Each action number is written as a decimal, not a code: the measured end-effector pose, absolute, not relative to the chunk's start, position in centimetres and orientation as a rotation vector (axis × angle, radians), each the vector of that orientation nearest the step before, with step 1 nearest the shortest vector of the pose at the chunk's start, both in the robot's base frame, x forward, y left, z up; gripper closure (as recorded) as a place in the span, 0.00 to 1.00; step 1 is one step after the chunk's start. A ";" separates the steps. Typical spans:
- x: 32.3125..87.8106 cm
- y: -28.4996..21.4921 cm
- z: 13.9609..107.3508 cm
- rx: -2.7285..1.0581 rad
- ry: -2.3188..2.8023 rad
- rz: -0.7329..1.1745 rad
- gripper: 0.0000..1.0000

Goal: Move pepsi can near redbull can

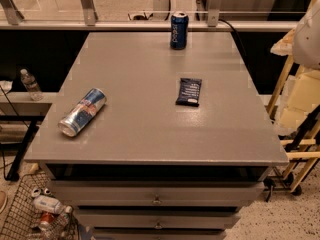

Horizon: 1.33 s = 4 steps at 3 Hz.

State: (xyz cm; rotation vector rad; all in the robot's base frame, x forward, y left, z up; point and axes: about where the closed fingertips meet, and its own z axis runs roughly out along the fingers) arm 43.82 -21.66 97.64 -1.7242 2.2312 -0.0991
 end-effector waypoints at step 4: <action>55.9 -28.0 96.1 -1.023 2.339 -0.064 0.00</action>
Offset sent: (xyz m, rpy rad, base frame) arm 0.0777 -0.0533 0.0025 0.1084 -0.1100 -0.2869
